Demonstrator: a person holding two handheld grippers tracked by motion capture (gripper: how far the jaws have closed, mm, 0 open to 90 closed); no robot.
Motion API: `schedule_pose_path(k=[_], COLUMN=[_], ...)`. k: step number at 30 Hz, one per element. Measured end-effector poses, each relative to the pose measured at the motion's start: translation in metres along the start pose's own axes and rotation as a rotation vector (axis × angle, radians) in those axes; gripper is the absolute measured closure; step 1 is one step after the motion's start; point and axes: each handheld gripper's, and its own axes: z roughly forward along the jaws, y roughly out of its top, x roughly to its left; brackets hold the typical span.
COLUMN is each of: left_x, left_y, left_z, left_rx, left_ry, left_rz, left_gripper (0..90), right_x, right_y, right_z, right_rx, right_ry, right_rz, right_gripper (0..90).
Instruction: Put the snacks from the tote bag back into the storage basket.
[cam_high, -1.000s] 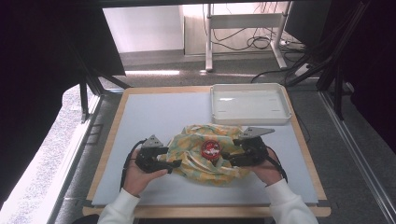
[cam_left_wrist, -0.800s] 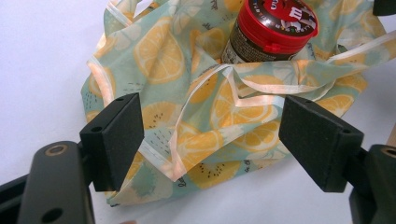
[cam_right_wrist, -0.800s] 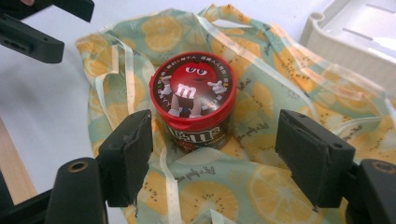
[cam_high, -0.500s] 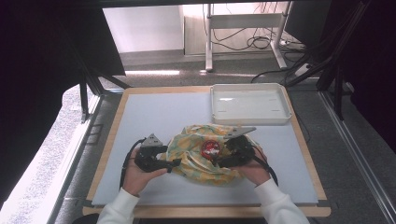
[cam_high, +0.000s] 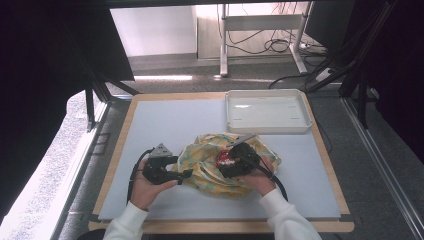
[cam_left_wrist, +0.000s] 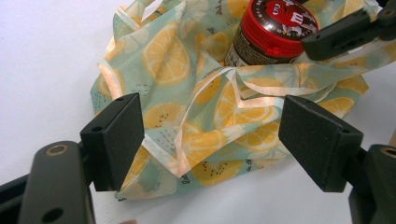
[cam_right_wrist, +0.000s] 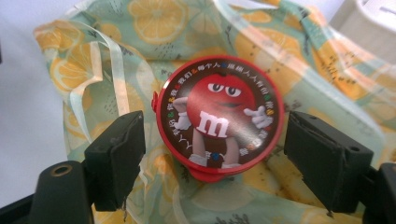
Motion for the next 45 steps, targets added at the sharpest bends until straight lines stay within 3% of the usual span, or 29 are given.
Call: schedule_pose_path(k=[7,12,16,27,45], left_x=[0.001,0.003,0.004,0.005,0.004], left_y=[-0.001,-0.002,-0.003,-0.004,-0.004], left_z=[0.0,0.0,0.001,0.001,0.001], left_rx=[-0.001,0.006,0.013,0.018,0.017], left_ry=[0.0,-0.007,-0.002,-0.01,-0.011], left_rz=[-0.011,-0.02,-0.031,-0.034,-0.035], left_gripper=[22.5,23.0,23.1,23.0,23.1], right_x=[0.003,0.005,0.005,0.002,-0.001], right_y=[0.0,0.002,0.002,0.0,0.003], right_z=[0.017,0.025,0.026,0.021,-0.009], right_rx=[0.031,0.026,0.015,0.016,-0.057], right_ry=[-0.029,-0.039,-0.054,-0.039,-0.009], right_rz=[0.018,0.038,0.025,0.047,0.047], right_gripper=[19.5,19.7,21.4,22.2,22.5])
